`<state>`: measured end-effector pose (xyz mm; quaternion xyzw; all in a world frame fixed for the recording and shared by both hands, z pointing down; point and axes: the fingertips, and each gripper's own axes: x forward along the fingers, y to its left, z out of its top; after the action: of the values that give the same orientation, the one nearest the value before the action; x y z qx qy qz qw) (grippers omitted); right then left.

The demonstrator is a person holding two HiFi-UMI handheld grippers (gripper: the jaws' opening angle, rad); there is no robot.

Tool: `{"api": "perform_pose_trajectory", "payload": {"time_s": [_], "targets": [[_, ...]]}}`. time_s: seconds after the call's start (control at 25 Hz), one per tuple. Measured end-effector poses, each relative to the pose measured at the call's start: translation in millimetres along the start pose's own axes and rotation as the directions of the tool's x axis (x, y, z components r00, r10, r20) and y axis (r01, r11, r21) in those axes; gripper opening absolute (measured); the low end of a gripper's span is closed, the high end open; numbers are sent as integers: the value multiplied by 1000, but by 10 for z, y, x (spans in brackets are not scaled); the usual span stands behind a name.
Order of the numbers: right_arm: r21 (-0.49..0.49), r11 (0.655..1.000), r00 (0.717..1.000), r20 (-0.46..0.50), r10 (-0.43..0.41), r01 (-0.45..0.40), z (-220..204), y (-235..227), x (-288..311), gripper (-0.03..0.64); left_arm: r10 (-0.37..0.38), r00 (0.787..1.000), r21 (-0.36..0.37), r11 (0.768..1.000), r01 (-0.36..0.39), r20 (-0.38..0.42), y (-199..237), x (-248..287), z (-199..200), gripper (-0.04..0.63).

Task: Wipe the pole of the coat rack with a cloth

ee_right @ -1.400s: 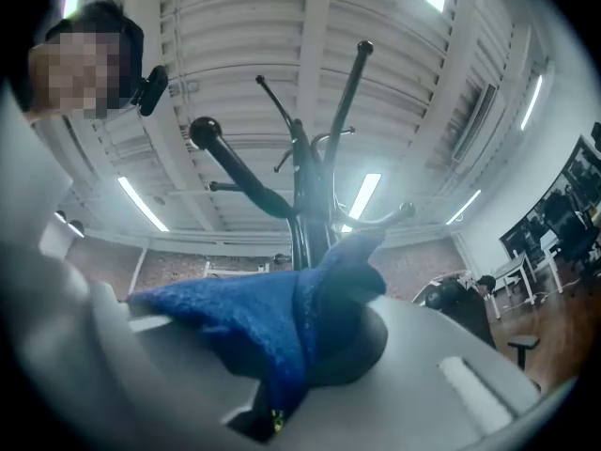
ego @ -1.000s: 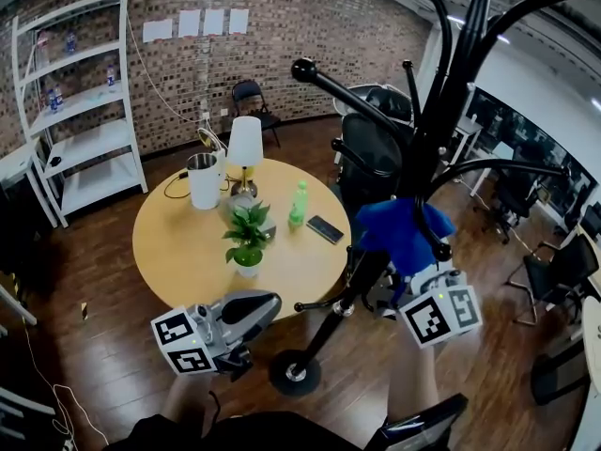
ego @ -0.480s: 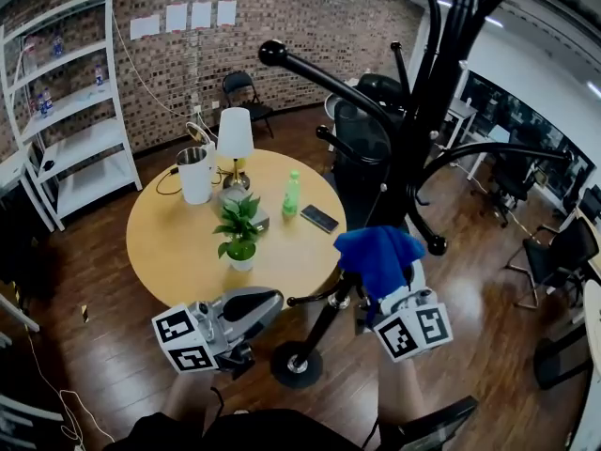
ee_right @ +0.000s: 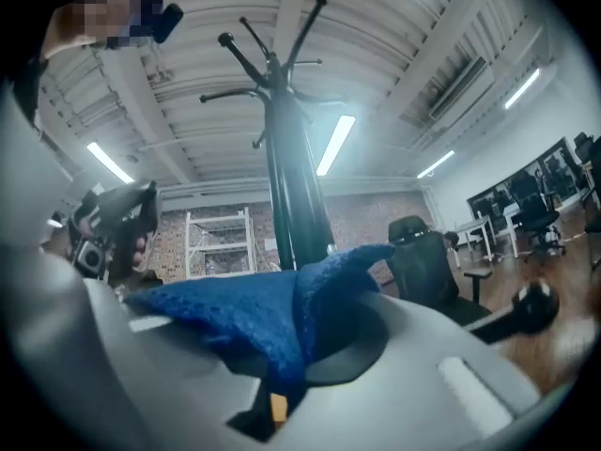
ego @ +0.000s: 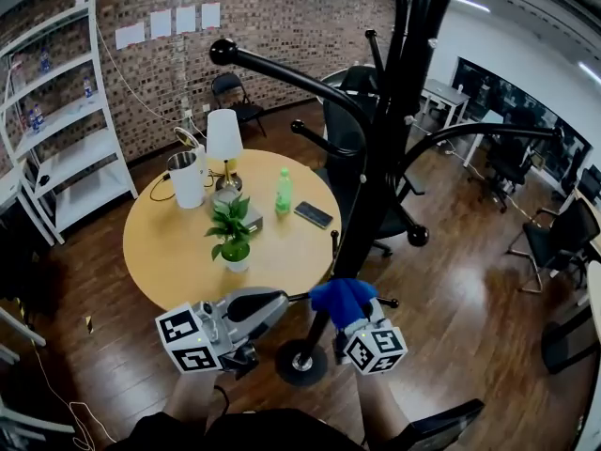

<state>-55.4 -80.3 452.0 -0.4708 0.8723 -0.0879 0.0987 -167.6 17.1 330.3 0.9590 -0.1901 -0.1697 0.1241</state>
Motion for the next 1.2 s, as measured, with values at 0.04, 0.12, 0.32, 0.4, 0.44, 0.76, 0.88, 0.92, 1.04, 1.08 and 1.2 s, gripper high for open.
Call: {"api": "perform_pose_trajectory", "payload": {"time_s": [0.04,0.12,0.32,0.4,0.44,0.76,0.88,0.92,1.04,1.08,1.2], "targets": [[7,1000,1000,-29,-8,8,-146,-39,-7,28,-2,1000,2,1000,2,-2,-6,6,-3,2],[9,1000,997,-80,-22,23,-403,-103,-16,28,-8,1000,4,1000,8,-4,-20,16,1,2],[31,999,984,-175,-35,42,-716,-183,-33,28,-24,1000,14,1000,24,-6,-68,49,31,2],[33,998,979,-199,-46,54,-670,-178,-26,28,-28,1000,16,999,28,-5,-73,46,40,2],[40,998,980,-191,-49,58,-588,-162,-22,28,-27,1000,16,999,28,-3,-71,39,44,2],[-25,999,987,157,34,-31,1313,309,83,28,-30,999,20,999,30,20,-60,-50,104,2],[-125,991,968,241,76,-46,1992,503,126,28,-37,999,24,999,36,28,-82,-64,131,2],[-157,987,962,260,84,-44,2164,555,135,28,-40,999,26,999,40,32,-89,-69,140,2],[-208,978,950,296,97,-35,2518,658,163,28,-50,998,32,998,49,42,-96,-81,155,2],[-216,976,947,305,99,-33,2590,679,170,28,-51,998,32,998,49,48,-90,-88,163,2],[-237,971,942,318,107,-30,2673,703,184,28,-47,996,30,999,45,72,-44,-109,206,2]]}}
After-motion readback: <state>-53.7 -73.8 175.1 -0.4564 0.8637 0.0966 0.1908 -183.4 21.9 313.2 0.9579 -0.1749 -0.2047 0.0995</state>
